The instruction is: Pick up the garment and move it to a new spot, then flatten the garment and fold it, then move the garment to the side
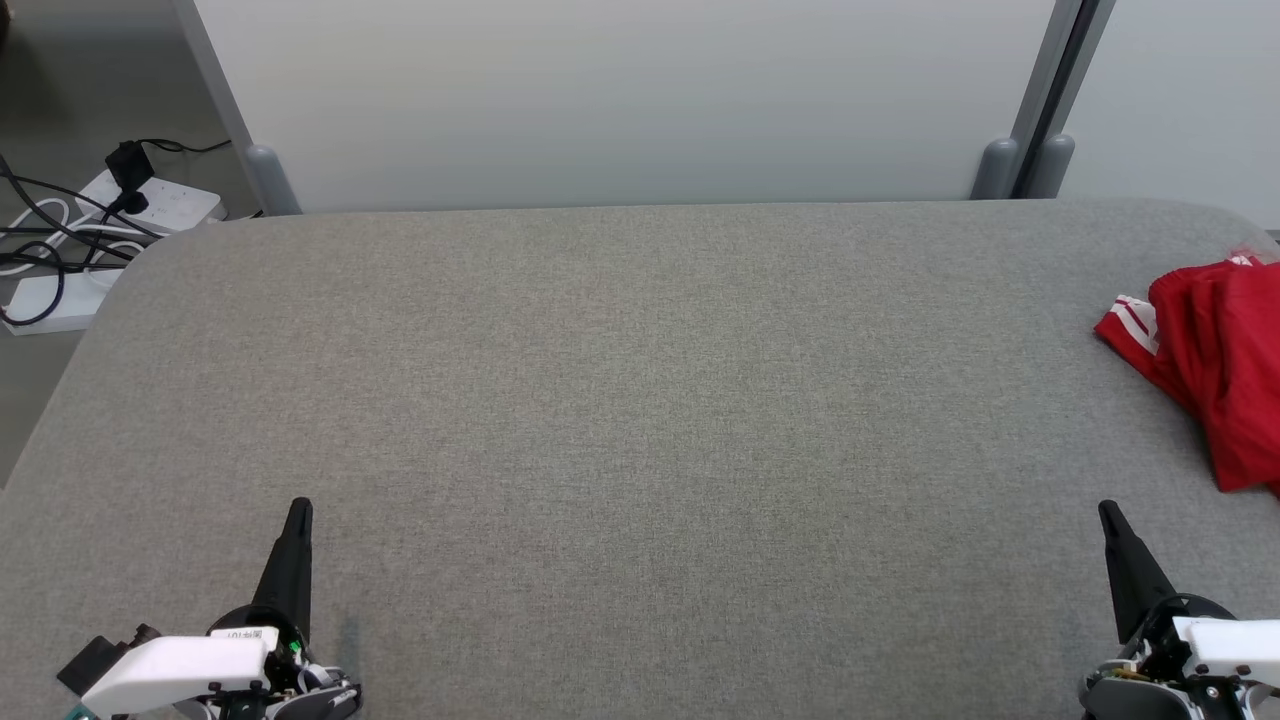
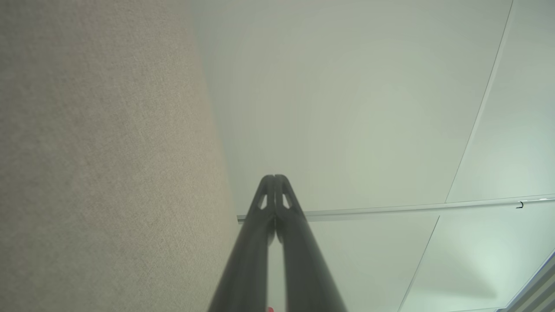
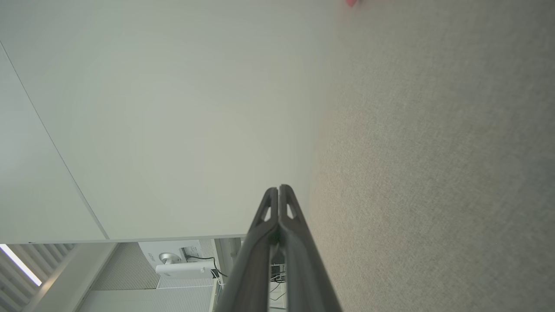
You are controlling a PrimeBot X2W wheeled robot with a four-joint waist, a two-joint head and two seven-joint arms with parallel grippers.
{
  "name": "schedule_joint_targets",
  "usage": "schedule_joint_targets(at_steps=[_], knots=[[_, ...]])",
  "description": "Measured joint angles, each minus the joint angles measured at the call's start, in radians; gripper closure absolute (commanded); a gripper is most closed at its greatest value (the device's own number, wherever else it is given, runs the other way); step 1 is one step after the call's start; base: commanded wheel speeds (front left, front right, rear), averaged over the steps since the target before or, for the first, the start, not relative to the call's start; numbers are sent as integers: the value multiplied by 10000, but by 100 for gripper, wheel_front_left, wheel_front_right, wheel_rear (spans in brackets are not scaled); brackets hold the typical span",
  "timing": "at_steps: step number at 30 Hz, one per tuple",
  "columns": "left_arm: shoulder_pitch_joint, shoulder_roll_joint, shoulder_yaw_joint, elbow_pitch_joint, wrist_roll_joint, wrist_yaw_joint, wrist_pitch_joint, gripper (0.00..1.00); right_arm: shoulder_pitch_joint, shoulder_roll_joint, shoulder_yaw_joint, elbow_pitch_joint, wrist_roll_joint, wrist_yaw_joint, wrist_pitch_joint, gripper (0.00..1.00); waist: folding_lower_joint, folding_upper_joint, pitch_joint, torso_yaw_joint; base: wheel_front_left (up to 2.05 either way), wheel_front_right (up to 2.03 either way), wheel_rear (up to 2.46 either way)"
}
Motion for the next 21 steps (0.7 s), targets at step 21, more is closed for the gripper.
schedule_joint_targets(at_steps=[21], knots=[[0,-13,42,0,15,0,8,100,-38,6,-8,0,0,0,8,100,0,0,0,0,0,0,0]])
